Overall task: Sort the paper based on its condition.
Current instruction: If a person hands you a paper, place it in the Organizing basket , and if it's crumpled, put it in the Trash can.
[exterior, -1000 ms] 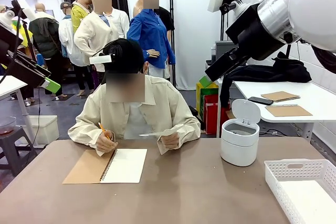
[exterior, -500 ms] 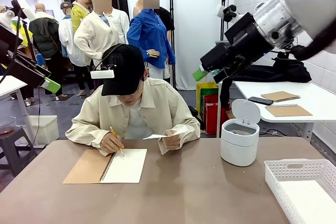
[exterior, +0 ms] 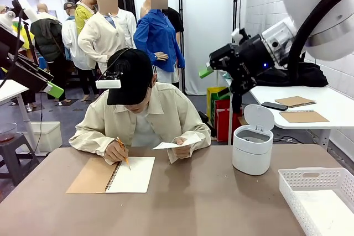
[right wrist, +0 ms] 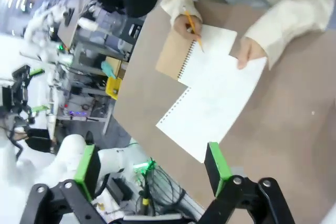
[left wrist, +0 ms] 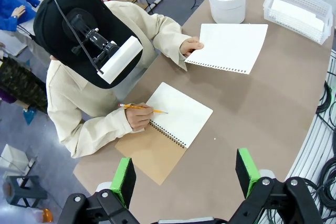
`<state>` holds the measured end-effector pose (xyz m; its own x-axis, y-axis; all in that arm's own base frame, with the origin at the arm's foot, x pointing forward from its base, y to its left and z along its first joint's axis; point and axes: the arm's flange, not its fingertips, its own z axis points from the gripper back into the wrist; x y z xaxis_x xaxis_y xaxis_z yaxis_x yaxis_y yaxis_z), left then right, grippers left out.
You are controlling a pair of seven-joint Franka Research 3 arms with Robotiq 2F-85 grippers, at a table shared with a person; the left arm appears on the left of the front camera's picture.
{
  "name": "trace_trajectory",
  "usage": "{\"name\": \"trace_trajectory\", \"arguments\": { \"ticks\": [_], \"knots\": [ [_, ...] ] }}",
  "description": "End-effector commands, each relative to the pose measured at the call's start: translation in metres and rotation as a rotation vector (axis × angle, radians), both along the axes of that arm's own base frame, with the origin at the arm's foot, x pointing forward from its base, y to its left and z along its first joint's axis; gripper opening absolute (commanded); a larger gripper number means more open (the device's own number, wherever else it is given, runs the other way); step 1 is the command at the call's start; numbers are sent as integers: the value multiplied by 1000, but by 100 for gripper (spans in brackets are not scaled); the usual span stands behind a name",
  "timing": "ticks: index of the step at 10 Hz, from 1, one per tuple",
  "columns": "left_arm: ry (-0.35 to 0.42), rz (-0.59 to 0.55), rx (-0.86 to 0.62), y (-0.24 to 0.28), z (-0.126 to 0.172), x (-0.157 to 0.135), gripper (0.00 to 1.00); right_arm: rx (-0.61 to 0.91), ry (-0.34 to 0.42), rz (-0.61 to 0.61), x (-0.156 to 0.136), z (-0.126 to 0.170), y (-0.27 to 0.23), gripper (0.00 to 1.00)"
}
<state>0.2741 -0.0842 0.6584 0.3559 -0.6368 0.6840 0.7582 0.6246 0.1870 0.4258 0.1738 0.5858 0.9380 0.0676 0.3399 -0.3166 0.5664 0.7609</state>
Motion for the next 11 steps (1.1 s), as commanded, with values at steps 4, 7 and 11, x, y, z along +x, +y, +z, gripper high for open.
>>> {"name": "trace_trajectory", "arguments": {
  "ticks": [4, 7, 11],
  "knots": [
    [0, 1, 0, 0, 0, 0, 100, -33, 83, -22, 9, -24, 1, 100],
    [0, 1, 0, 0, 0, 0, 100, -33, 83, -22, 9, -24, 1, 100],
    [0, 1, 0, 0, 0, 0, 100, -41, 218, -8, 23, -34, 1, 100]
  ]
}}
